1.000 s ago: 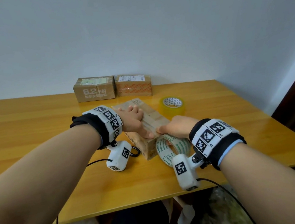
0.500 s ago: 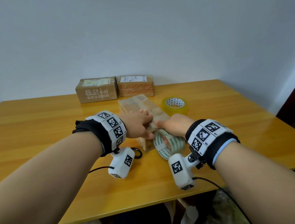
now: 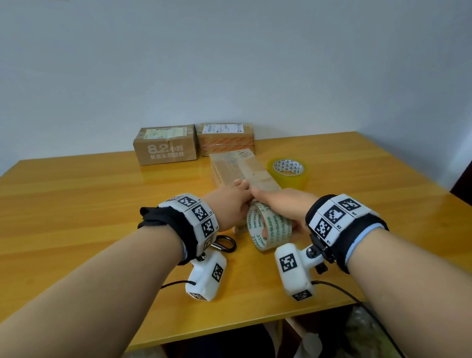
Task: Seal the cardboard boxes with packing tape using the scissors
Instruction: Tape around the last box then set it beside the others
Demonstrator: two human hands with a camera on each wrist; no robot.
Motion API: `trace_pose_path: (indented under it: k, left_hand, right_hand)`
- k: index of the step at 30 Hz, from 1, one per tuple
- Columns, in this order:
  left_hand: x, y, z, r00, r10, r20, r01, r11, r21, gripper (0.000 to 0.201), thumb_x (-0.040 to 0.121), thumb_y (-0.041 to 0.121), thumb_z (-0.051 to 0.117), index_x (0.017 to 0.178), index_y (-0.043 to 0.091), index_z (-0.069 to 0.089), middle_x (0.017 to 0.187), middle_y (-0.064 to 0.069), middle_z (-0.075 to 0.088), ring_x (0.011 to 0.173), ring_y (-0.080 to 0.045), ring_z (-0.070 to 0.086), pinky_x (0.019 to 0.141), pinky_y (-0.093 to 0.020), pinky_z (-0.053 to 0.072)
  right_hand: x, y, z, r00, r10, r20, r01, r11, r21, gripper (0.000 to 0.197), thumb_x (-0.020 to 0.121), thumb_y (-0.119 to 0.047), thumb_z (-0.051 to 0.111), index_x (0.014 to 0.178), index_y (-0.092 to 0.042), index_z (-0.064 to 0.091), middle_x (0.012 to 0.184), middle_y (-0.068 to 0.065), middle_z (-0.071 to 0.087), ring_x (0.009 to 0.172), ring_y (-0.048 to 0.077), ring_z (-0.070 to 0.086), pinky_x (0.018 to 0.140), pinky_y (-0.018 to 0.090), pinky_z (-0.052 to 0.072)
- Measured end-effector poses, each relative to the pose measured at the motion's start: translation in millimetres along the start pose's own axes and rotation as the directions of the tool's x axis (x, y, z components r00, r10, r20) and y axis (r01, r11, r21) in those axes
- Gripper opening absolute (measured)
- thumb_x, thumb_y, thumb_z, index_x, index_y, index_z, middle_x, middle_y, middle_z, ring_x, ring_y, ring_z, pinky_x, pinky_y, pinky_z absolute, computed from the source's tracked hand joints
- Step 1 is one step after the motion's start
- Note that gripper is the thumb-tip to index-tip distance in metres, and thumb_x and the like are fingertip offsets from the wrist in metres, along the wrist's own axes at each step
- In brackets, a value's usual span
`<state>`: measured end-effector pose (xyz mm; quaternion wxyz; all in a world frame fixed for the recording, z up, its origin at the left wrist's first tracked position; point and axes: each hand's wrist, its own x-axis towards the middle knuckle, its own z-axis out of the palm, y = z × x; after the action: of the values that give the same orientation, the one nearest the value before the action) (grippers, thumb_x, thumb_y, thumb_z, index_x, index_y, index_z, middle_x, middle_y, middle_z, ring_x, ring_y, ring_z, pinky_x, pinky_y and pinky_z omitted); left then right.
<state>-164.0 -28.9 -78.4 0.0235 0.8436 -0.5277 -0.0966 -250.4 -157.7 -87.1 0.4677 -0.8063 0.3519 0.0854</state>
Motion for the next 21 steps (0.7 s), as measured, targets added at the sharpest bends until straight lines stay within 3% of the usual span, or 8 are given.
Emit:
trace_pose_path:
  k: [3, 4, 7, 10, 14, 17, 19, 21]
  left_hand:
    - [-6, -3, 6, 1.000, -0.008, 0.003, 0.008, 0.989, -0.150, 0.068, 0.096, 0.010, 0.052, 0.156, 0.018, 0.019, 0.164, -0.002, 0.012, 0.151, -0.018, 0.007, 0.120, -0.032, 0.012]
    - [-6, -4, 7, 0.999, -0.028, -0.024, 0.023, 0.981, -0.193, 0.069, 0.096, 0.008, 0.052, 0.156, 0.020, 0.020, 0.164, -0.001, 0.013, 0.151, -0.017, 0.010, 0.120, -0.032, 0.013]
    - [-3, -11, 6, 0.989, -0.124, -0.086, 0.093, 0.949, -0.301, 0.071, 0.096, 0.006, 0.052, 0.156, 0.027, 0.021, 0.157, 0.000, 0.036, 0.140, -0.020, 0.038, 0.111, -0.032, 0.033]
    - [-4, -18, -2, 0.982, -0.172, -0.083, 0.133, 0.928, -0.349, 0.073, 0.096, 0.008, 0.052, 0.156, 0.031, 0.018, 0.149, 0.000, 0.046, 0.132, -0.021, 0.047, 0.105, -0.031, 0.039]
    - [-6, -21, -34, 0.975, -0.182, -0.128, 0.105, 0.885, -0.454, 0.053, 0.096, 0.006, 0.052, 0.143, 0.028, 0.047, 0.131, 0.004, 0.061, 0.121, -0.017, 0.055, 0.093, -0.029, 0.041]
    - [-8, -23, -65, 0.976, -0.156, -0.155, 0.078, 0.905, -0.418, 0.034, 0.097, 0.009, 0.052, 0.128, 0.021, 0.060, 0.107, 0.004, 0.066, 0.102, -0.018, 0.061, 0.088, -0.031, 0.046]
    - [-7, -31, -81, 0.973, -0.190, -0.131, 0.098, 0.855, -0.510, 0.029, 0.098, 0.008, 0.052, 0.125, 0.016, 0.061, 0.110, -0.002, 0.067, 0.103, -0.021, 0.063, 0.093, -0.036, 0.053]
    - [-10, -38, -96, 0.971, -0.209, -0.113, 0.097, 0.783, -0.614, 0.025, 0.099, 0.005, 0.051, 0.120, 0.015, 0.062, 0.120, -0.009, 0.066, 0.113, -0.024, 0.062, 0.099, -0.041, 0.052]
  right_hand:
    - [1, 7, -1, 0.998, 0.022, 0.066, -0.028, 0.995, 0.094, 0.068, 0.084, -0.077, 0.053, 0.114, -0.017, 0.066, 0.098, 0.013, 0.078, 0.092, 0.031, 0.075, 0.093, 0.050, 0.057]
    - [-1, 8, -2, 0.996, 0.020, 0.085, -0.030, 0.992, 0.120, 0.065, 0.085, -0.074, 0.055, 0.115, -0.017, 0.067, 0.096, 0.011, 0.078, 0.092, 0.030, 0.076, 0.093, 0.049, 0.057]
    - [-8, 9, -2, 0.990, -0.040, 0.136, 0.001, 0.961, 0.276, 0.055, 0.085, -0.055, 0.072, 0.119, -0.012, 0.067, 0.100, 0.011, 0.078, 0.094, 0.029, 0.075, 0.093, 0.050, 0.057]
    - [-17, 5, -9, 0.985, -0.143, 0.096, 0.097, 0.921, 0.377, 0.041, 0.086, -0.033, 0.077, 0.119, -0.010, 0.068, 0.098, 0.007, 0.078, 0.092, 0.025, 0.073, 0.089, 0.050, 0.059]
    - [-32, -20, -27, 0.941, -0.337, -0.002, 0.288, 0.801, 0.525, 0.043, 0.091, -0.031, 0.071, 0.123, -0.003, 0.067, 0.095, 0.010, 0.074, 0.082, 0.025, 0.071, 0.073, 0.039, 0.059]
    - [-47, -46, -39, 0.885, -0.459, -0.083, 0.417, 0.699, 0.581, 0.043, 0.091, -0.031, 0.070, 0.122, -0.001, 0.068, 0.101, 0.019, 0.072, 0.087, 0.031, 0.069, 0.082, 0.049, 0.057]
    - [-57, -62, -47, 0.838, -0.533, -0.119, 0.497, 0.655, 0.569, 0.038, 0.092, -0.031, 0.069, 0.116, -0.001, 0.070, 0.099, 0.020, 0.071, 0.086, 0.031, 0.068, 0.085, 0.056, 0.055]
    - [-65, -74, -54, 0.798, -0.583, -0.154, 0.563, 0.628, 0.538, 0.028, 0.093, -0.027, 0.066, 0.109, -0.004, 0.071, 0.093, 0.013, 0.072, 0.081, 0.026, 0.068, 0.080, 0.046, 0.056]
